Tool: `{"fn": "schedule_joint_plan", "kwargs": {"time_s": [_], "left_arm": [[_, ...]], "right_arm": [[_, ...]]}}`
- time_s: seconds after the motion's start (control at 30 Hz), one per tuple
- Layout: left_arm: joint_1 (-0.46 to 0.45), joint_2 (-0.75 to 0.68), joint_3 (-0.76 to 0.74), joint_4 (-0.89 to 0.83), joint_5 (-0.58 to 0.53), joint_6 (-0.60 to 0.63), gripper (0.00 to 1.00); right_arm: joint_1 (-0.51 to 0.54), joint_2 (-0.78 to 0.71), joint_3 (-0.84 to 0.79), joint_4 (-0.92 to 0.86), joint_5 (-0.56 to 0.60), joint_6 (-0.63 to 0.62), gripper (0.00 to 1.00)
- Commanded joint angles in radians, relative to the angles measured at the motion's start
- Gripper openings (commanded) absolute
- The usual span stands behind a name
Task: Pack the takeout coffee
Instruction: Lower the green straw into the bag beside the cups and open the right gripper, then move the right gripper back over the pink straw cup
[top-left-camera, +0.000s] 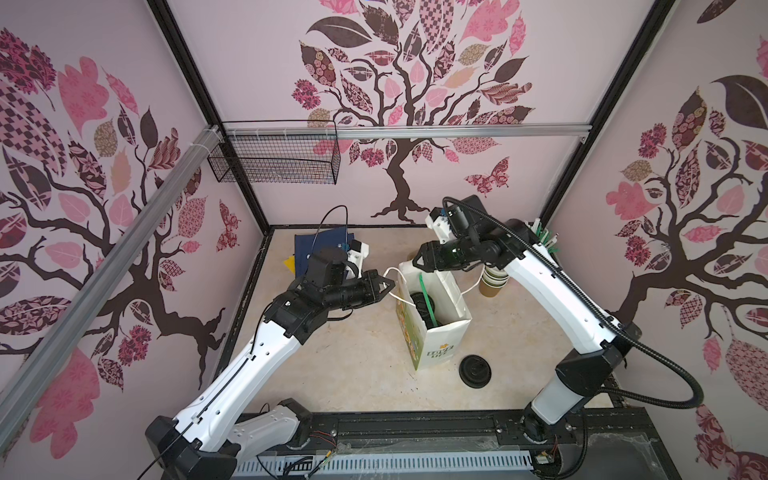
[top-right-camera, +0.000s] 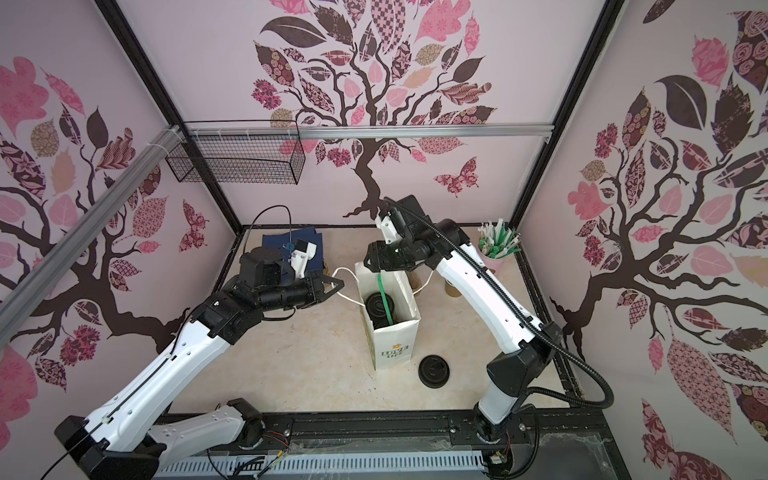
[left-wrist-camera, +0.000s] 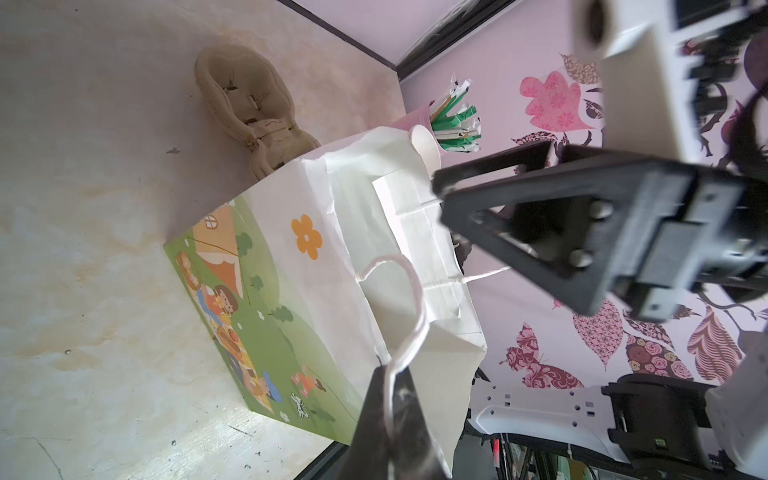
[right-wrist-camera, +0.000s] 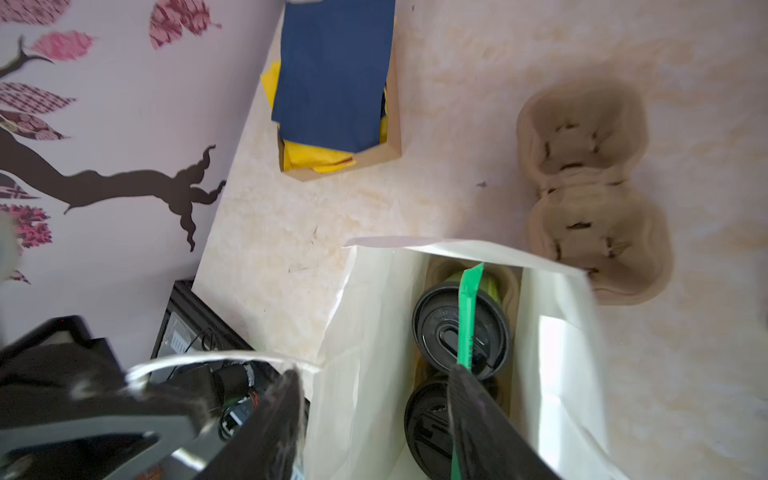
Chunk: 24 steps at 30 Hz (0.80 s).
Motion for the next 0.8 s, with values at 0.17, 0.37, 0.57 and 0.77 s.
{"fn": "schedule_joint_plan", "kwargs": {"time_s": [0.17, 0.37, 0.57, 0.77], "left_arm": [[0.002, -0.002, -0.018, 0.013, -0.028, 0.012, 0.00], [0.003, -0.002, -0.021, 0.019, -0.023, 0.018, 0.00], [0.001, 0.013, 0.002, 0.012, -0.019, 0.043, 0.00], [0.002, 0.014, -0.005, 0.023, -0.019, 0.045, 0.00]], "right_arm": [[-0.428, -0.148, 0.075, -0.199, 0.360, -0.084, 0.55], [-0.609, -0.161, -0.220, 0.142, 0.353, -0.051, 0.45], [-0.660, 0.002, -0.198, 0.195, 0.378, -0.055, 0.34], [-0.666, 0.096, -0.164, 0.167, 0.324, -0.018, 0.33]]}}
